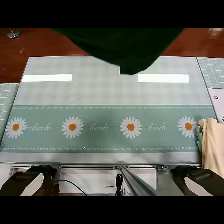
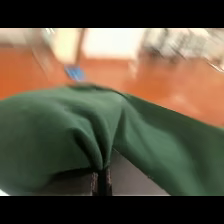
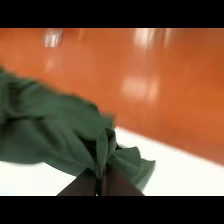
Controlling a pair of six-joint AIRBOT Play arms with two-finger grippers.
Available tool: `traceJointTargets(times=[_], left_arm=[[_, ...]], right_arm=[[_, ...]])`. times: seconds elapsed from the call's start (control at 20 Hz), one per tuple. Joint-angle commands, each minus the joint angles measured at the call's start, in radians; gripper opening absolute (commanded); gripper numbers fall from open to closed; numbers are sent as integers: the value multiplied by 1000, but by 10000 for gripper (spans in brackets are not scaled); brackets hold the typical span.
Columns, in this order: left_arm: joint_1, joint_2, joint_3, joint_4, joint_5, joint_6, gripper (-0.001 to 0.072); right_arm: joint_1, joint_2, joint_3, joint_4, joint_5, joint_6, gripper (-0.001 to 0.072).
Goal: Fold the shirts.
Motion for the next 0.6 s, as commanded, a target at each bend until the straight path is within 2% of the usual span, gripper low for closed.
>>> traceJointTargets(times=[0.0,0.1,0.25,0.55], left_arm=[[1,137,103,188,-118,-46,20],[1,201,103,217,-263,-60,20],[1,251,97,231,-457,-126,20],[1,303,-3,209,-681,-194,20]], right_arm=[[0,193,-17,-62,34,1,26],[0,294,-79,-60,55,6,26],[0,377,-134,-59,150,24,26],[0,385,-140,-11,274,63,27]])
